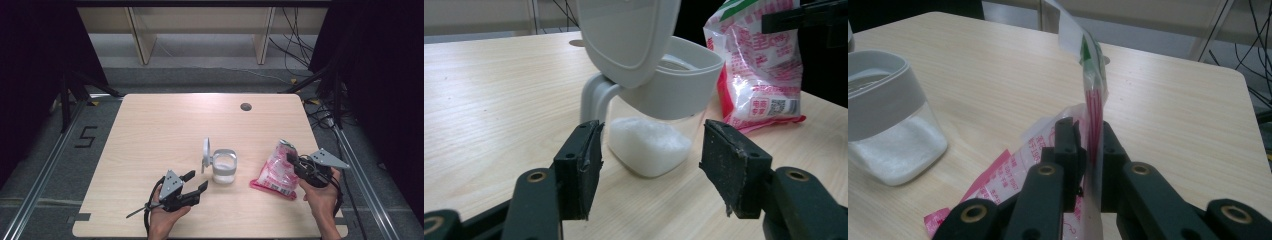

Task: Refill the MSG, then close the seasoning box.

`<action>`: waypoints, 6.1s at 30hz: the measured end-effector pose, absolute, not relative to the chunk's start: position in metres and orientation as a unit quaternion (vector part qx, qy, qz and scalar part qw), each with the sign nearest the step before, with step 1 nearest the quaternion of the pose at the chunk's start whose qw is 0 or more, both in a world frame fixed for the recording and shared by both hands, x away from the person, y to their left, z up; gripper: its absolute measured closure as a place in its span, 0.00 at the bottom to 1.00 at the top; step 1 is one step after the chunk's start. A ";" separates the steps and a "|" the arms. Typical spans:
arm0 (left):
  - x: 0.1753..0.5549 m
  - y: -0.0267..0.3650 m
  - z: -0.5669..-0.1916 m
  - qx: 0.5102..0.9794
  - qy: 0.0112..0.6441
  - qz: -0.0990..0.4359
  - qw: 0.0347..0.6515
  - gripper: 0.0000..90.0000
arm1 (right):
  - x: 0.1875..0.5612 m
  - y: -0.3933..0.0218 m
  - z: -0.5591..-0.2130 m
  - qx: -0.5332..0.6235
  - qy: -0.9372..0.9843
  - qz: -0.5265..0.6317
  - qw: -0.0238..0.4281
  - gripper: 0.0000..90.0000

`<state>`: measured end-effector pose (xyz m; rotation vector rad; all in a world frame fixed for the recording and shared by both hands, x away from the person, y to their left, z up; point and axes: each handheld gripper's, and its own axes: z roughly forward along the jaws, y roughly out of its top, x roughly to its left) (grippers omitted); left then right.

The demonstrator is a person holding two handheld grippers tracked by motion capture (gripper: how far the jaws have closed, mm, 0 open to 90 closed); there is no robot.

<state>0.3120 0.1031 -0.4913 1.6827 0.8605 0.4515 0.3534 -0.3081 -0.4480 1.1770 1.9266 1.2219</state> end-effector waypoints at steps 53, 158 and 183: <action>0.333 0.117 -0.475 0.731 0.339 0.232 0.545 0.88 | 0.322 -0.267 -0.459 0.429 0.731 0.457 0.271 0.51; 0.346 0.084 -0.430 0.748 0.265 0.254 0.553 0.99 | 0.284 -0.237 -0.477 0.373 0.792 0.440 0.201 0.45; 0.334 0.087 -0.438 0.740 0.273 0.201 0.580 0.80 | 0.284 -0.237 -0.477 0.369 0.794 0.440 0.200 0.45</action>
